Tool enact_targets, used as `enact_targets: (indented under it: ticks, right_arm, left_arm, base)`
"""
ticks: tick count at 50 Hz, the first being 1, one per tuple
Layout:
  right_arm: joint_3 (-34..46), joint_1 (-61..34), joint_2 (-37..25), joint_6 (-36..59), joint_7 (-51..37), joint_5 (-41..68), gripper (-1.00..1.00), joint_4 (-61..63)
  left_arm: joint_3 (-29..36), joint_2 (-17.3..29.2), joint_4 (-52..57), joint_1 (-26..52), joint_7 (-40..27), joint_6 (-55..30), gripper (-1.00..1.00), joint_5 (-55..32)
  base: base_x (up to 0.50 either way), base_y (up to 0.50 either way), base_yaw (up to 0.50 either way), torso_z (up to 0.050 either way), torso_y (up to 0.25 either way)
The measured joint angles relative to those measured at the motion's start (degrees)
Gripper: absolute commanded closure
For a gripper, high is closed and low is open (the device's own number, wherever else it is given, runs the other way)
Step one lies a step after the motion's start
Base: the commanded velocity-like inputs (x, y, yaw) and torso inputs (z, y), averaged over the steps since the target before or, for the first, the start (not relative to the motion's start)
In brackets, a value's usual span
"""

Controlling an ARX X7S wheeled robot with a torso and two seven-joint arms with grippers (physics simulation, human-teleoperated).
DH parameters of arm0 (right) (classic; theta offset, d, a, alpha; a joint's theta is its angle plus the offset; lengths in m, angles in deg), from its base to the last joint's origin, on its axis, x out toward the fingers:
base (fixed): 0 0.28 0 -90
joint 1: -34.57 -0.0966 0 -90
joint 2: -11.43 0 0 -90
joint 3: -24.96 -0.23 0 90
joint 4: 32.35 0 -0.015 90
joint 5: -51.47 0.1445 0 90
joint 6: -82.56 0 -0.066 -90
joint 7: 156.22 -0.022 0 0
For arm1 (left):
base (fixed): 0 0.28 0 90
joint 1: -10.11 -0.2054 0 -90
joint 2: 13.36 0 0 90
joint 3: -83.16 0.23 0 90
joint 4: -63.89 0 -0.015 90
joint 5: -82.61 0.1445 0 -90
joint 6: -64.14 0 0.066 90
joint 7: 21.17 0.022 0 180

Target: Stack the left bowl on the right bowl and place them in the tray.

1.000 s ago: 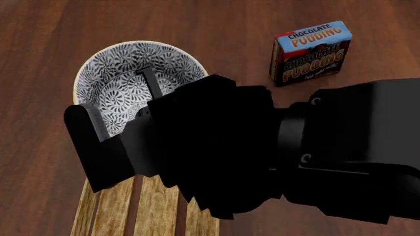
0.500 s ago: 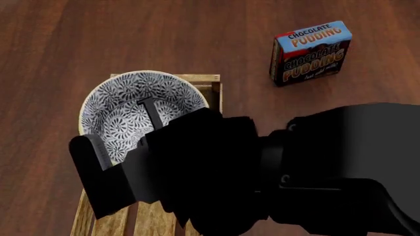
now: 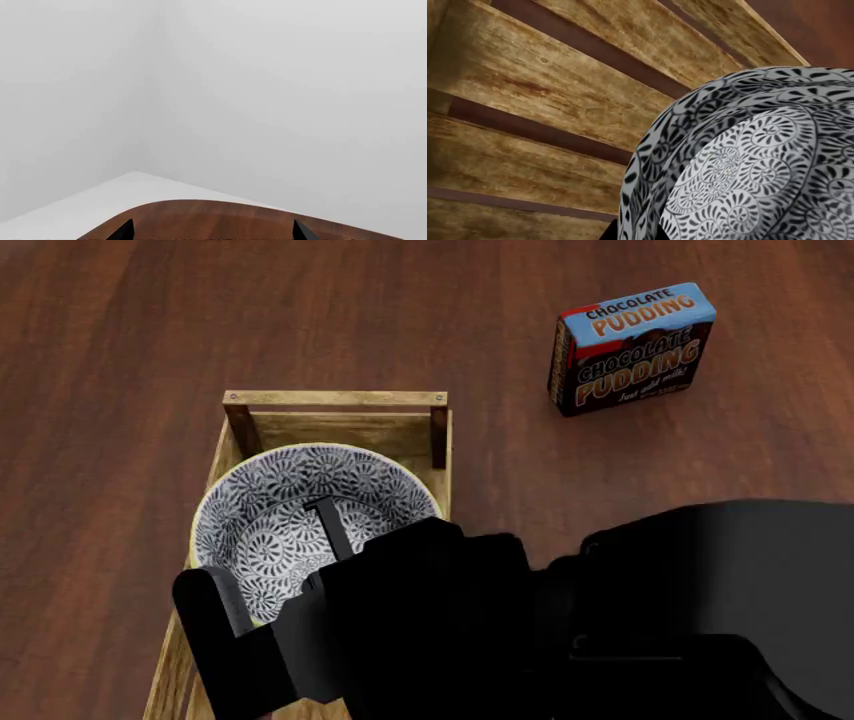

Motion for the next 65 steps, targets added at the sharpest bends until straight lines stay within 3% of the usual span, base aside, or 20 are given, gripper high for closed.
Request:
enact_targets:
  ticks: [39,40,65]
  right_arm:
    - [0.36,6.31,1.42,-3.19,2.40,-2.64,1.00,-7.05]
    - [0.33,6.42,1.45,-3.24,2.42,-2.71,-1.00,-7.18]
    - [-0.34,4.15,0.78,-1.05,2.02,-4.35,-1.00,-4.97]
  left_arm:
    - [-2.92,-0.16,0.00,-3.66,0.01,-0.05,-1.00,0.47]
    - [-3.02,-0.17,0.00,-3.78,0.01,-0.04,-1.00,0.48]
    - [-4.97,-0.40,0.00,-6.73,0.02,0.80,-1.00,1.76]
  base:
    - [0.00,0.00,0.00,0.000,0.001]
    - [0.00,0.00,0.00,0.000,0.000]
    - [0.00,0.00,0.00,0.000,0.000]
